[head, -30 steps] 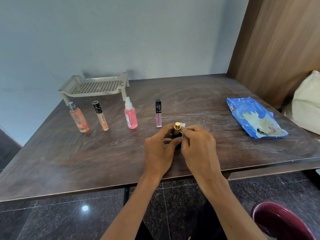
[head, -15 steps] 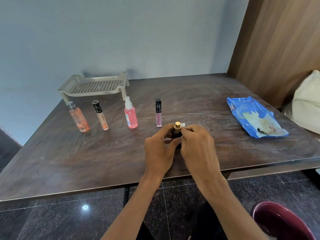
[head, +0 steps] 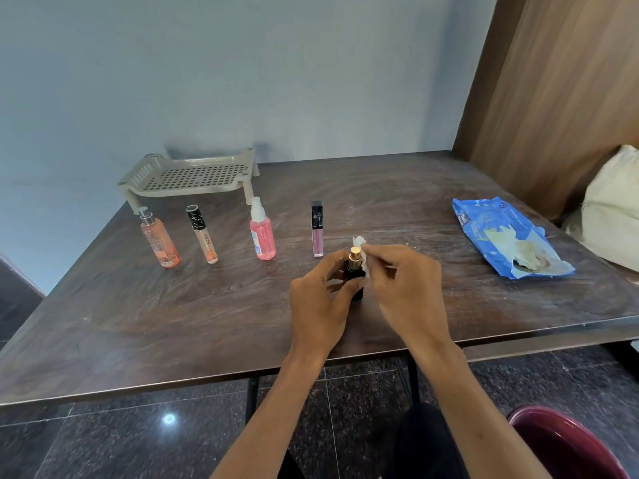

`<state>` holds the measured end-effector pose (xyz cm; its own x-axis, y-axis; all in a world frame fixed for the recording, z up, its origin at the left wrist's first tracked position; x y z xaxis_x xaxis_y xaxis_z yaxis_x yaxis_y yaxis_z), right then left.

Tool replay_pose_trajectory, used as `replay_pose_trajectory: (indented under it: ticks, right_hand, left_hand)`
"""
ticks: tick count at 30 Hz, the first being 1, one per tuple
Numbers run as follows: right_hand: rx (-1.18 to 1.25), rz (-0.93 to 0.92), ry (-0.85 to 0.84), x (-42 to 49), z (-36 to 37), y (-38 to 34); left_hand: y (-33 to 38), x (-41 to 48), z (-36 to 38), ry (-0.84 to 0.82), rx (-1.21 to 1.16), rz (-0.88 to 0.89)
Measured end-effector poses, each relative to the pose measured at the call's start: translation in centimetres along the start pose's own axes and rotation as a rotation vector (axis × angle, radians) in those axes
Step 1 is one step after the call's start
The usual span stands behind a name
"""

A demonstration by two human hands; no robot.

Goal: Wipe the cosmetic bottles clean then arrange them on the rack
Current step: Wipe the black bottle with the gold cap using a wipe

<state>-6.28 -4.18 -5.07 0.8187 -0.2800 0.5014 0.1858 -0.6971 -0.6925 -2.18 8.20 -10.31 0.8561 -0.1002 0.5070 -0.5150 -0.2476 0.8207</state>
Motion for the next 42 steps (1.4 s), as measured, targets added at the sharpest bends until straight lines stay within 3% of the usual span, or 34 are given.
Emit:
replay_pose_trajectory:
  ticks: [4, 13, 20, 28, 35, 42]
  right_hand:
    - [0.161, 0.157, -0.025, 0.0, 0.0, 0.2]
    - [0.23, 0.237, -0.009, -0.5, 0.3, 0.9]
    - [0.405, 0.33, -0.11, 0.8, 0.7, 1.9]
    - [0.33, 0.286, 0.03, -1.2, 0.8, 1.4]
    - [0.275, 0.264, -0.168, 1.8, 0.8, 1.1]
    - [0.225, 0.171, 0.062, -2.2, 0.6, 0.2]
  left_hand:
    - [0.0, 0.0, 0.0, 0.003, 0.005, -0.009]
    - [-0.3, 0.0, 0.1, -0.011, 0.013, -0.017]
    - [-0.1, 0.1, 0.0, 0.003, 0.099, 0.015]
    - [0.4, 0.0, -0.1, 0.014, 0.101, 0.033]
    - [0.5, 0.1, 0.0, 0.03, 0.151, 0.022]
    - [0.5, -0.2, 0.0, 0.058, 0.176, 0.062]
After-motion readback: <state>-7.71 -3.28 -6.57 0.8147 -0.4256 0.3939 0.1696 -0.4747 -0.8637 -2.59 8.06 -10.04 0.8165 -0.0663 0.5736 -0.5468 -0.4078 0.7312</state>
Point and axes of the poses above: each hand's wrist, its own x-axis towards the middle knuckle, its own z-axis out of the palm, y = z × x, the point moved 5 cm from there along x, towards the middle knuckle, and after that the axes turned 1 degree about z, right-handed, at the moved point
